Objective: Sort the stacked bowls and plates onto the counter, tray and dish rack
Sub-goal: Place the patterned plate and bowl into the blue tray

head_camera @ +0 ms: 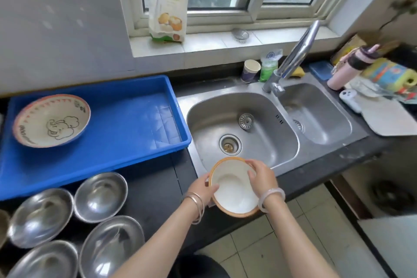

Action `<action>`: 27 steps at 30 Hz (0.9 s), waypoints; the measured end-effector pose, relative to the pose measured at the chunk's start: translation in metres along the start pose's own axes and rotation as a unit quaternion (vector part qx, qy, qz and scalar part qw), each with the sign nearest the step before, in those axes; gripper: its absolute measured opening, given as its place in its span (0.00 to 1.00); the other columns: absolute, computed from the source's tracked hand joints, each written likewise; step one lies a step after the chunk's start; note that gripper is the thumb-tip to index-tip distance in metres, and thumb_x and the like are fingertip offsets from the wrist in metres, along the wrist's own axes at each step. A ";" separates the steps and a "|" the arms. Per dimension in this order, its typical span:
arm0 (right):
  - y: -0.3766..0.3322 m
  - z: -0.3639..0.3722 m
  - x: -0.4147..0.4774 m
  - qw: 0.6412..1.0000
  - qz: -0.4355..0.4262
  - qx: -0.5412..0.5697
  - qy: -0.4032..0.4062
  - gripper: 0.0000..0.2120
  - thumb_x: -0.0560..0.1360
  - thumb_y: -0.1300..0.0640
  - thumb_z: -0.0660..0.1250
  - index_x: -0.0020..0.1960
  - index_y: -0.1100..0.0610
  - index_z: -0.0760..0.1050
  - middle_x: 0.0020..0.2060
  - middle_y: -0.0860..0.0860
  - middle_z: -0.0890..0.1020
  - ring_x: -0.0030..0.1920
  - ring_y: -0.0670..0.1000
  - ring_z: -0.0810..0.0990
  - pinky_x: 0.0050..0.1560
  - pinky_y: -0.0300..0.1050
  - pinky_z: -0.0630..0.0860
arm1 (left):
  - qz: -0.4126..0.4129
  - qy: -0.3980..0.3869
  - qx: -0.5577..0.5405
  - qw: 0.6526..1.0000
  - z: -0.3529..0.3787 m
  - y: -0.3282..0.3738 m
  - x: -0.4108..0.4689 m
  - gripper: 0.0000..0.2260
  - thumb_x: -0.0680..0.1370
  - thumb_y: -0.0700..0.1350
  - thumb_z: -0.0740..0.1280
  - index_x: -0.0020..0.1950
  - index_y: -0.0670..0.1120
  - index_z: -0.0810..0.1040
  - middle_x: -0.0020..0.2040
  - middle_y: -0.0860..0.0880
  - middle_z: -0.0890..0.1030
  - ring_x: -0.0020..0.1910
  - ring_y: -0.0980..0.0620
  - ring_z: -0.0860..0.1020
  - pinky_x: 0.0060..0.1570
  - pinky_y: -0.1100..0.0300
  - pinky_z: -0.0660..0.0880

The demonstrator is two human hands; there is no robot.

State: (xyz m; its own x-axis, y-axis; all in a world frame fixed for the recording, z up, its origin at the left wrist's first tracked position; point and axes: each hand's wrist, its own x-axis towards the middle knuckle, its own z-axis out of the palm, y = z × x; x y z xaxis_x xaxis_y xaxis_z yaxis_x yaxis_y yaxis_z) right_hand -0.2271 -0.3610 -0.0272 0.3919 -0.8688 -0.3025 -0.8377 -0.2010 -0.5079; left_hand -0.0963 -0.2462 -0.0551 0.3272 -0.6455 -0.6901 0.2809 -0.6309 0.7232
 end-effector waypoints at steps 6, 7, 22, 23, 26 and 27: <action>0.025 0.000 -0.008 0.994 0.069 0.074 0.033 0.16 0.76 0.64 0.60 0.60 0.52 0.75 0.54 0.55 0.82 0.53 0.57 0.78 0.51 0.44 0.73 | -0.054 0.009 -0.069 0.996 0.009 -0.008 0.004 0.18 0.78 0.37 0.61 0.66 0.51 0.70 0.47 0.49 0.77 0.42 0.50 0.78 0.25 0.61 0.78; 0.025 0.000 -0.008 0.994 0.071 0.073 0.036 0.15 0.76 0.63 0.61 0.60 0.52 0.76 0.53 0.55 0.82 0.53 0.56 0.78 0.50 0.43 0.72 | -0.049 0.012 -0.063 0.997 0.009 -0.008 0.004 0.18 0.78 0.37 0.61 0.66 0.51 0.70 0.46 0.49 0.78 0.41 0.51 0.78 0.25 0.61 0.78; -0.103 -0.003 0.016 0.977 -0.057 0.191 0.073 0.05 0.68 0.58 0.69 0.42 0.49 0.80 0.34 0.40 0.81 0.38 0.38 0.80 0.40 0.40 0.78 | 0.045 0.105 -0.098 0.989 -0.129 0.066 -0.039 0.09 0.77 0.40 0.64 0.56 0.41 0.71 0.45 0.41 0.78 0.37 0.45 0.78 0.32 0.58 0.80; -0.117 0.003 0.020 0.976 -0.061 0.202 0.063 0.05 0.68 0.58 0.69 0.43 0.51 0.81 0.35 0.42 0.82 0.38 0.40 0.80 0.40 0.40 0.78 | 0.048 0.117 -0.127 0.984 -0.142 0.068 -0.043 0.08 0.77 0.41 0.64 0.54 0.40 0.71 0.45 0.41 0.77 0.37 0.45 0.78 0.30 0.61 0.80; -0.163 0.024 0.031 0.973 -0.073 0.218 0.031 0.06 0.68 0.57 0.69 0.44 0.52 0.82 0.35 0.44 0.83 0.36 0.44 0.81 0.38 0.40 0.80 | 0.073 0.171 -0.197 0.963 -0.181 0.065 -0.050 0.07 0.77 0.41 0.65 0.51 0.39 0.71 0.53 0.40 0.75 0.43 0.45 0.77 0.29 0.66 0.79; -0.180 0.032 0.034 0.972 -0.083 0.219 0.022 0.05 0.68 0.57 0.69 0.43 0.51 0.81 0.34 0.43 0.83 0.35 0.42 0.80 0.35 0.34 0.78 | 0.085 0.193 -0.211 0.954 -0.193 0.062 -0.052 0.07 0.77 0.41 0.65 0.51 0.39 0.71 0.54 0.41 0.74 0.43 0.45 0.77 0.29 0.67 0.79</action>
State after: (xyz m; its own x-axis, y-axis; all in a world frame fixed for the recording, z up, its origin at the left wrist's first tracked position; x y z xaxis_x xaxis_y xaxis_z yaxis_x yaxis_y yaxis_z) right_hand -0.0511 -0.3401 0.0277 0.4831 -0.8614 -0.1567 -0.5176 -0.1367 -0.8446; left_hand 0.0782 -0.1689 0.0301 0.6857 -0.4640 -0.5608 0.5068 -0.2486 0.8254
